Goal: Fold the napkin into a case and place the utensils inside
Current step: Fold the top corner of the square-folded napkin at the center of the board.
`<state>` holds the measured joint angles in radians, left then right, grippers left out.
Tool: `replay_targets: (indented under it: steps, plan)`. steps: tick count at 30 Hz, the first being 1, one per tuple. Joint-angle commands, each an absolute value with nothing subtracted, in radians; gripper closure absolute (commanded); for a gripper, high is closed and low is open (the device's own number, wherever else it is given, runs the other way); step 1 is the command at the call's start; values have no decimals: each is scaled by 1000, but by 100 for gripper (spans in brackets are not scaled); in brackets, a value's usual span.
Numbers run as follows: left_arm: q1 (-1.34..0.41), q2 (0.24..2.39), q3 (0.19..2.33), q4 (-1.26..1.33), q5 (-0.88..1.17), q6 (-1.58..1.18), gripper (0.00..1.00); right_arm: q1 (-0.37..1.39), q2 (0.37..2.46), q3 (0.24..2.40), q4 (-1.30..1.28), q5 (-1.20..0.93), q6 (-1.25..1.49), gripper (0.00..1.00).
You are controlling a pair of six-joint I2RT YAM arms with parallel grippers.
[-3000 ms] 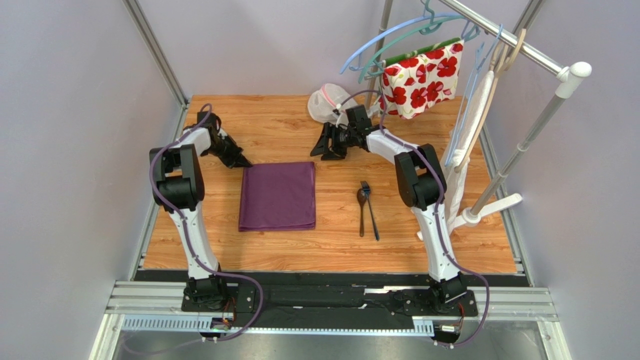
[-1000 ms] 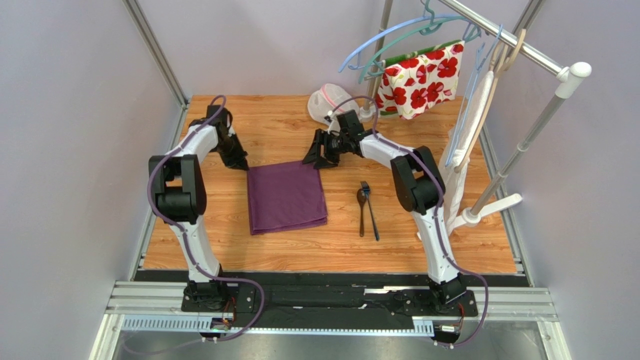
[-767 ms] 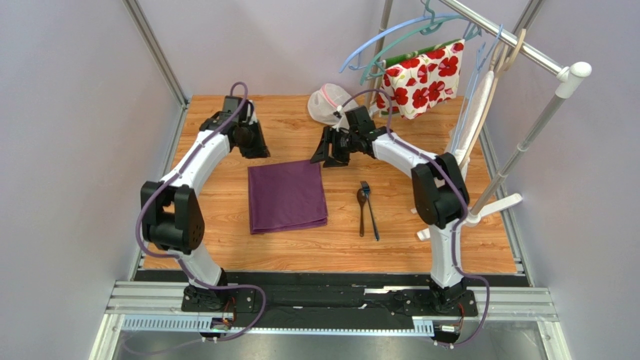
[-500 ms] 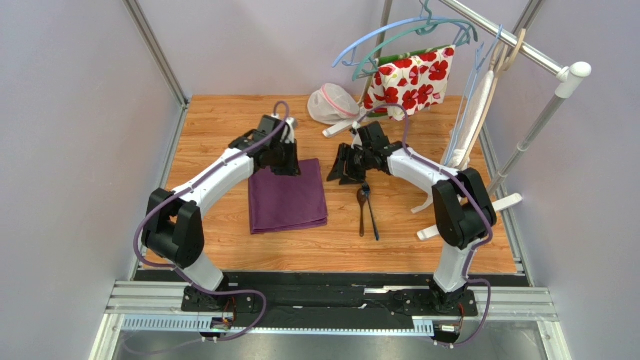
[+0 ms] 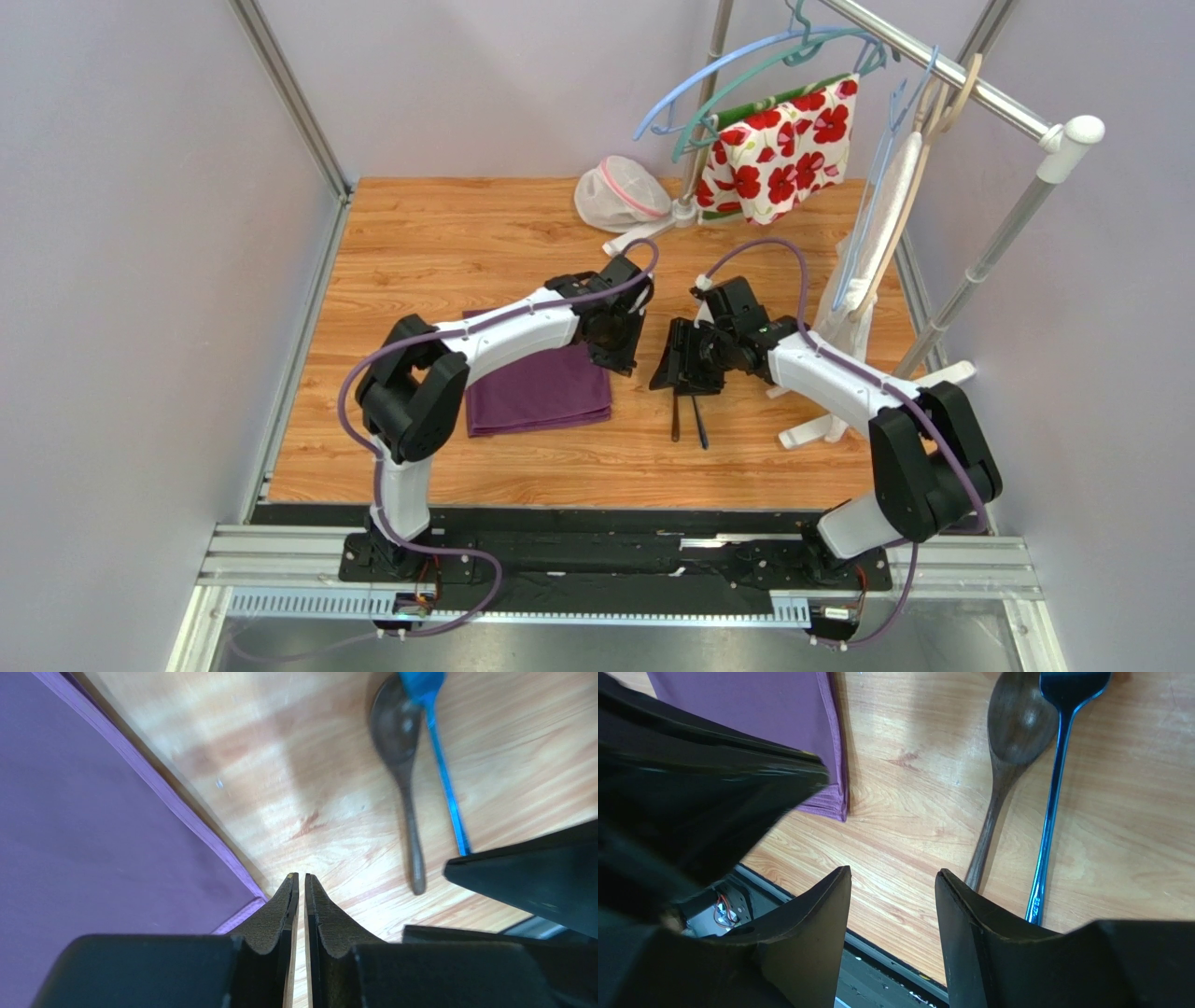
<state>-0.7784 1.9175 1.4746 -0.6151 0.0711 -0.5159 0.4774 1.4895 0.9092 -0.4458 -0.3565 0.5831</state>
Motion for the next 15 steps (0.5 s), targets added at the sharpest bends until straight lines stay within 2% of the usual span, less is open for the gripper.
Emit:
replay_targets:
  steps: [1,9,15]
  plan:
    - [-819,1934,1509,-696,-32,-580,85,485,1471,879,-384,-374,572,49]
    - [-838,1968,1505,-732,-55,-617,85,497,1483,844,-345,-402,575,49]
    - [-847,1977,1506,-781,-98,-643,79,503,1489,828,-325,-408,577,49]
